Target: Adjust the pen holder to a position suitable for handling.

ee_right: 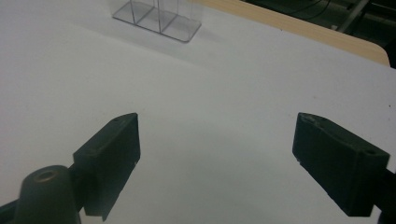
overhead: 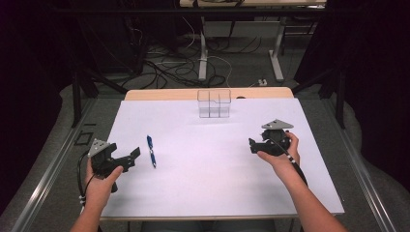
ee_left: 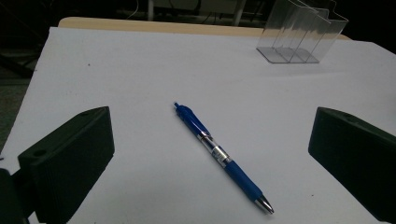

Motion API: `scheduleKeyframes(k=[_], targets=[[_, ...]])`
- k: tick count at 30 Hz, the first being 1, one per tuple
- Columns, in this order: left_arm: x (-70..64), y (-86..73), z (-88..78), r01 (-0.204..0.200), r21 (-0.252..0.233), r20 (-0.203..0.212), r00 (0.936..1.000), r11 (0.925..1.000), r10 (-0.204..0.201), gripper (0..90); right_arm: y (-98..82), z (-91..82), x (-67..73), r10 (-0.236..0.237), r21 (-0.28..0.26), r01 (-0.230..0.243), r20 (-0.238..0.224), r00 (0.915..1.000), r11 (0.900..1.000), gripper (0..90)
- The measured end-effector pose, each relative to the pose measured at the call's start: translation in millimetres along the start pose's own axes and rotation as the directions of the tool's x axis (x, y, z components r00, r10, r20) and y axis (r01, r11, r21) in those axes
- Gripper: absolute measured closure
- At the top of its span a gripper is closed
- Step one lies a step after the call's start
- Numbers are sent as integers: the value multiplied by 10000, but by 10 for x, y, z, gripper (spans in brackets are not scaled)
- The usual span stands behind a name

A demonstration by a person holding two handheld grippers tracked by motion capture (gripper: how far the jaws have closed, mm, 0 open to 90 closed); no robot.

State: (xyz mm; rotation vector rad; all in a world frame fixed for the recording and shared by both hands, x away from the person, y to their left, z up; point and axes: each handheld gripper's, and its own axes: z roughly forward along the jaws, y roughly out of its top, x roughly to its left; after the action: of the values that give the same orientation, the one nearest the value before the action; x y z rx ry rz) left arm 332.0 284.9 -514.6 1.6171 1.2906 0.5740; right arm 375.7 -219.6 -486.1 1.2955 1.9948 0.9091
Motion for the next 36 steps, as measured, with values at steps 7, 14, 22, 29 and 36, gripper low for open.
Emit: scheduleKeyframes(k=[7,14,22,29,36], targets=[[-8,-6,-3,-44,-36,23,10000,10000,44,1,160,68,13,-375,-93,372,-359,9987,9993,235],[-9,-13,1,-34,31,58,10000,10000,34,1,266,150,40,-834,-141,827,-616,9946,9965,308],[-9,-18,8,-52,158,97,9999,9999,51,1,422,226,90,-1259,247,1284,-853,9884,9914,351],[-20,-28,26,-153,259,192,9997,9995,148,1,552,296,160,-1896,478,1975,-1350,9725,9791,378],[-18,-28,21,-147,294,212,9997,9995,141,1,665,385,258,-2795,442,2888,-1497,9484,9564,375]])
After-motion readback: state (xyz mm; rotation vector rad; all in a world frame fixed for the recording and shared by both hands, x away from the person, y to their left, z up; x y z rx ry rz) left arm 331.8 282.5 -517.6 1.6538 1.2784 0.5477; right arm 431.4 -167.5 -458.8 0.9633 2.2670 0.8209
